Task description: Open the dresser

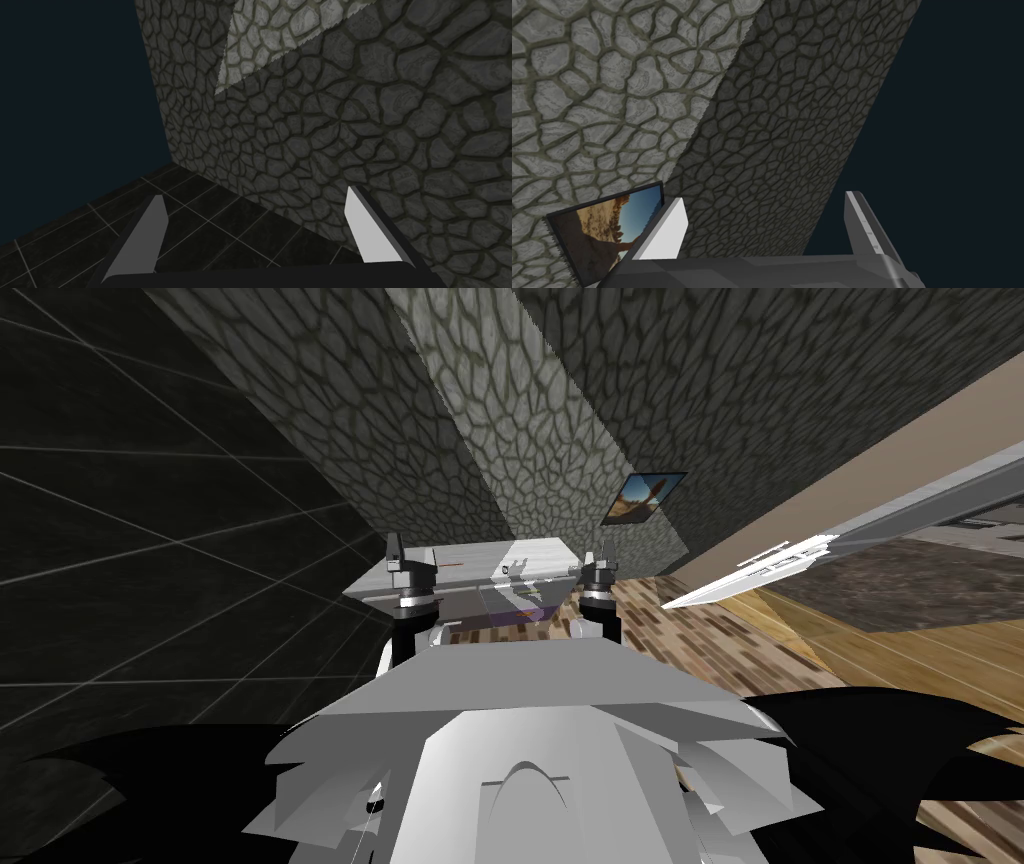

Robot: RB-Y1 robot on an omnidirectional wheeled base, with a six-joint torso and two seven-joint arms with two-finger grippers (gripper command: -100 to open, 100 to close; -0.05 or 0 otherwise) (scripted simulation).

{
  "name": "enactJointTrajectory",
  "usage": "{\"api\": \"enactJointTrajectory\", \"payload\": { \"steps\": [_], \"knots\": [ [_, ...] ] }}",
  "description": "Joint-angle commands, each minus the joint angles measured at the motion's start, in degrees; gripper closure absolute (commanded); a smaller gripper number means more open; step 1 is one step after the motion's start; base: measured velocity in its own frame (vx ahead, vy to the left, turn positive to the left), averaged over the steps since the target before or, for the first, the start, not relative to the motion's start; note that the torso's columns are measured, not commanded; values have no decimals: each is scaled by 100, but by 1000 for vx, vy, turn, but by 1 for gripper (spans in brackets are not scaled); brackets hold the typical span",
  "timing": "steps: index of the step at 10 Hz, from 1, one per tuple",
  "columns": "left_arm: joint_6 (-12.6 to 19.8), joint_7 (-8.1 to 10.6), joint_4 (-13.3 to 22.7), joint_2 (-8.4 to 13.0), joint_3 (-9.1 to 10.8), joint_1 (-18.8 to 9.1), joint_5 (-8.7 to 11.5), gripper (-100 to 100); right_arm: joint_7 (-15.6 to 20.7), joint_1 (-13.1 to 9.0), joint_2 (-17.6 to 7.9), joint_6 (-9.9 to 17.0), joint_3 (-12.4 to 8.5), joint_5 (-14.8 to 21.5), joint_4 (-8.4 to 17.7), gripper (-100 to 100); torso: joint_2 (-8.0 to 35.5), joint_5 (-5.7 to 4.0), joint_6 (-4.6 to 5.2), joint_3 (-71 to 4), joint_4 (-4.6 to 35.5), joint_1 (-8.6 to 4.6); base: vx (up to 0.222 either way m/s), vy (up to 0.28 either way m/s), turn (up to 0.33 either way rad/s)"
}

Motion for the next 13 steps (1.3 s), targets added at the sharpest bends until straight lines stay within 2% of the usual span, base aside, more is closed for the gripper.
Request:
{"api": "enactJointTrajectory", "payload": {
  "steps": [1, 9, 10, 11, 12, 13],
  "knots": [
    [0, 0, 0, 0, 0, 0, 0, 0, 0, 0, 0, 0, 0, 0, 0, 0, 232, 0, 0, -467, 235, 0, 0, 0, 0],
    [-1, 0, -2, 0, 0, 0, 0, 0, 0, 0, 0, -1, 0, 0, -2, 0, 3539, 0, 0, -7073, 3537, 0, 0, 0, 0],
    [-19, -11, 102, 209, 2, -28, 2, -100, 0, 0, 0, -1, 0, 0, -2, 0, 3962, 0, 0, -7919, 3960, 0, 13, -26, 2],
    [-30, -19, 172, 296, 3, -46, 3, -100, 0, 0, 0, 0, 0, 0, 0, 0, 4152, -1, 0, -8315, 4149, -7, 6, -42, 7],
    [-59, -38, 360, 447, 7, -94, 7, -100, 0, 1, 0, 0, 0, 0, 1, 0, 4208, -3, 0, -8426, 4205, -9, 12, -68, 7],
    [-75, -50, 474, 510, 9, -124, 10, -100, 0, 1, 1, 0, 1, 0, 1, 0, 4220, -3, 0, -8453, 4221, -12, 12, -85, 8]
  ]
}}
